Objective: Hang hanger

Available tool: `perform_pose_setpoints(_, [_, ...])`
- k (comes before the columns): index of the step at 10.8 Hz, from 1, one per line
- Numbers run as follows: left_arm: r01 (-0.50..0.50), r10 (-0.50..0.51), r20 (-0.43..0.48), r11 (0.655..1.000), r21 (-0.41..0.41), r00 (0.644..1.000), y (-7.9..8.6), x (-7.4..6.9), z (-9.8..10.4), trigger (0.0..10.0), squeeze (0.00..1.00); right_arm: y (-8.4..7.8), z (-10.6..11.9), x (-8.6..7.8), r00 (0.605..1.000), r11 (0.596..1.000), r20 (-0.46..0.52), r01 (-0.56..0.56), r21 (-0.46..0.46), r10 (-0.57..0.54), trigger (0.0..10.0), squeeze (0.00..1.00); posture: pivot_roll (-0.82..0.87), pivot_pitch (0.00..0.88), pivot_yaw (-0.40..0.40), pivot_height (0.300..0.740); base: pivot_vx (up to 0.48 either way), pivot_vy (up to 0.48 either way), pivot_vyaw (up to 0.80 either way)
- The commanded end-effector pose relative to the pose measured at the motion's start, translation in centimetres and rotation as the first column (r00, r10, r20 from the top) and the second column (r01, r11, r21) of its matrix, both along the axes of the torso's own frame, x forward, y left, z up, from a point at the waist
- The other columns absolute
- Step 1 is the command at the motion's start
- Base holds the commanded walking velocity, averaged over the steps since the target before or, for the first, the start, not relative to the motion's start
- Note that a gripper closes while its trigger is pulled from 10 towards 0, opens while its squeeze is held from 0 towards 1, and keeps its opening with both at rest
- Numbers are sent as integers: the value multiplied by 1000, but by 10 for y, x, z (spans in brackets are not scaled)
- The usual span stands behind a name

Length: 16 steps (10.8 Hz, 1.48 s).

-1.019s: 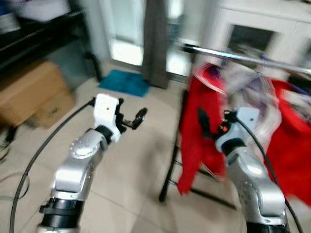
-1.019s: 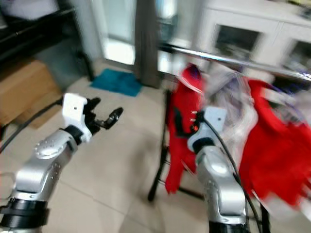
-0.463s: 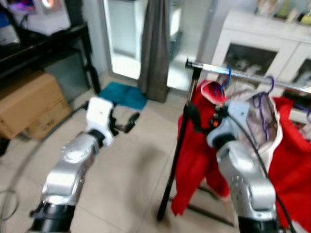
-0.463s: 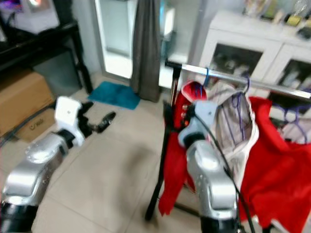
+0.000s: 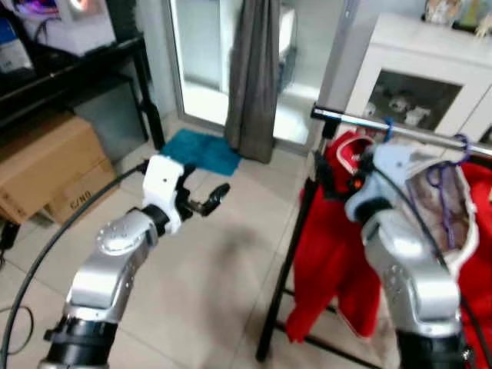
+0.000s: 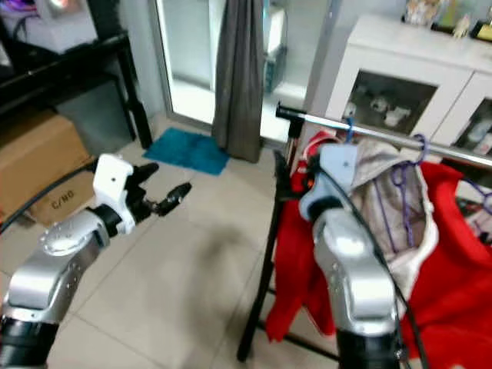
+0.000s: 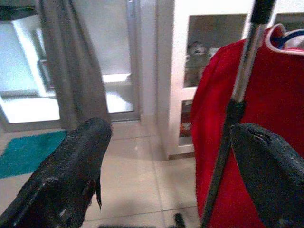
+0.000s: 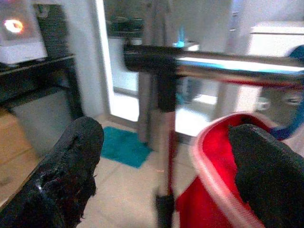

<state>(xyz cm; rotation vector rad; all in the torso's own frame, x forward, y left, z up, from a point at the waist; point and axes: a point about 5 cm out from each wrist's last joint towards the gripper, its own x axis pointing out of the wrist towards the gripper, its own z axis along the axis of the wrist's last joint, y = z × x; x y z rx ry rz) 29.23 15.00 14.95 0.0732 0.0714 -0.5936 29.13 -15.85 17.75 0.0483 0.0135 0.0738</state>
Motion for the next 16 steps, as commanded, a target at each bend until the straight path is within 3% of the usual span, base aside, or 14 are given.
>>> perform_pose_setpoints(1, [60,-60,22,998,-10,998,-6,-2,7,10000,0,-13,1,2,997,997,-19,71,-18,-71,10000,0,-117,0,-15,740,0,0,0])
perform_pose_setpoints(2, [103,-102,14,995,-21,995,-7,-4,8,10000,0,-17,2,3,996,996,-30,89,-5,-90,10000,0,-121,0,-15,740,0,0,0])
perform_pose_setpoints(3, [169,-169,-8,985,-40,986,-8,-6,9,10000,0,-21,5,2,994,995,-47,99,7,-98,10000,1000,-127,0,-16,740,0,0,0])
perform_pose_setpoints(6, [326,-326,-42,945,-2,945,-11,-8,16,10000,0,-28,6,16,993,998,-111,51,27,-47,10000,1000,-117,0,-21,740,0,0,0])
perform_pose_setpoints(8, [440,-435,-96,897,36,895,-18,-11,11,10000,0,-40,12,32,988,996,-132,84,20,-81,10000,1000,-98,0,-45,740,0,0,0])
perform_pose_setpoints(9, [455,-450,-94,889,46,888,-22,-10,13,10000,0,-49,10,44,977,991,-171,133,15,-128,10000,1000,-91,0,-53,740,0,0,0])
perform_pose_setpoints(10, [461,-456,-93,886,41,885,-22,-11,14,10000,0,-53,9,50,967,984,-197,173,53,-160,10000,933,-94,0,-53,740,0,0,0])
perform_pose_setpoints(11, [467,-462,-92,883,44,882,-23,-11,14,10000,0,-57,7,54,959,980,-221,191,47,-176,10000,0,-98,0,-53,740,0,0,0])
perform_pose_setpoints(14, [493,-488,-95,869,41,868,-26,-10,14,10000,0,-69,1,68,937,966,-260,252,52,-231,10000,0,-112,0,-41,740,0,0,0])
perform_pose_setpoints(15, [499,-493,-95,866,44,865,-27,-9,14,10000,0,-72,2,72,935,961,-252,272,57,-250,7686,0,-119,0,-36,740,0,0,0])
perform_pose_setpoints(16, [504,-499,-94,862,46,862,-29,-7,14,10000,0,-74,3,77,934,959,-252,276,60,-253,1294,0,-120,0,-34,740,0,0,0])
